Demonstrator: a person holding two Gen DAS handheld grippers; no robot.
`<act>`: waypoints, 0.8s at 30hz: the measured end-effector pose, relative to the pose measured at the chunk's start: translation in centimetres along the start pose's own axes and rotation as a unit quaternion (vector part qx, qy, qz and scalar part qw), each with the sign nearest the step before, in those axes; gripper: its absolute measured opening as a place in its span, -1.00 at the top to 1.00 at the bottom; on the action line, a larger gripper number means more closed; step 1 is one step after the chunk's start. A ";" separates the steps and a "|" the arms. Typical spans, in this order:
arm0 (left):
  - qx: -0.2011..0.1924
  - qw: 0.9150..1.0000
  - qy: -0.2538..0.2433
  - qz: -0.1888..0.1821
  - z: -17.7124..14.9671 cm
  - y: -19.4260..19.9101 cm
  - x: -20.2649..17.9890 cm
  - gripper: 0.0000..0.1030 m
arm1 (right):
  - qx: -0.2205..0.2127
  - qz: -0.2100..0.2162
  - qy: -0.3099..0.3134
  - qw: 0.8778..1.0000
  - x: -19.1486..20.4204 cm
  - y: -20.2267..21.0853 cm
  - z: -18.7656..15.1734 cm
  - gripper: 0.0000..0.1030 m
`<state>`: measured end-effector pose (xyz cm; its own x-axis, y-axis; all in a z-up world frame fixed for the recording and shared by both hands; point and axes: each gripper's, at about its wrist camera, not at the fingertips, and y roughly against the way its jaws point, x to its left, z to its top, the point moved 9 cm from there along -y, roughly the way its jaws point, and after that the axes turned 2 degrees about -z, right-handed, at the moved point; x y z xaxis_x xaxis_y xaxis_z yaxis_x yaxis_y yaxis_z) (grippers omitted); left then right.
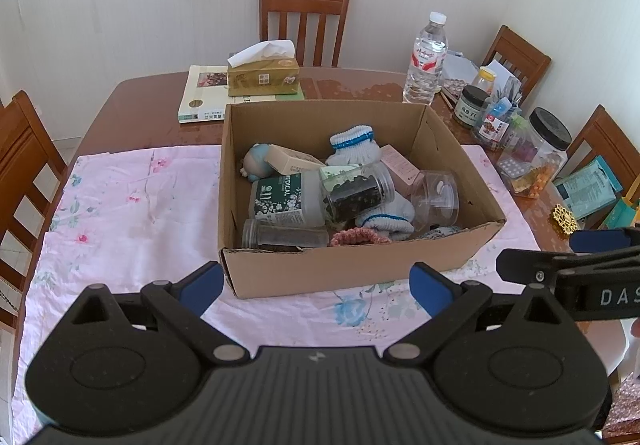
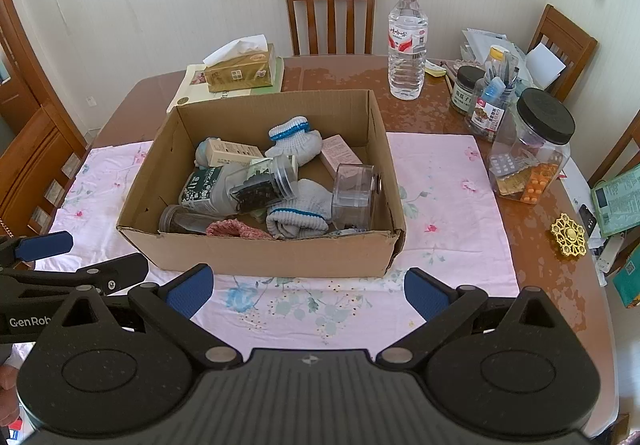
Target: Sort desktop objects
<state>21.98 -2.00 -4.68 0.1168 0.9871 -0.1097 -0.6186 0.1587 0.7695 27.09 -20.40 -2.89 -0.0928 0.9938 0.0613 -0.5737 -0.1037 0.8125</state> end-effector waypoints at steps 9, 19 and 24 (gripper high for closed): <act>0.001 1.000 0.001 0.000 0.0 0.0 0.1 -0.93 | 0.001 0.001 0.001 1.000 0.2 0.0 0.1 -1.00; 0.002 1.000 0.000 0.000 0.0 -0.1 0.3 -0.93 | 0.003 0.001 0.002 1.000 0.3 0.0 0.1 -1.00; 0.001 1.000 0.000 0.000 0.0 -0.1 0.2 -0.93 | 0.003 0.001 0.001 1.000 0.4 -0.1 0.1 -1.00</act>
<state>22.03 -1.77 -4.75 0.1172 0.9871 -0.1092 -0.6164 0.1585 0.7713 27.16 -19.97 -2.87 -0.0955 0.9935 0.0616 -0.5683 -0.1052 0.8161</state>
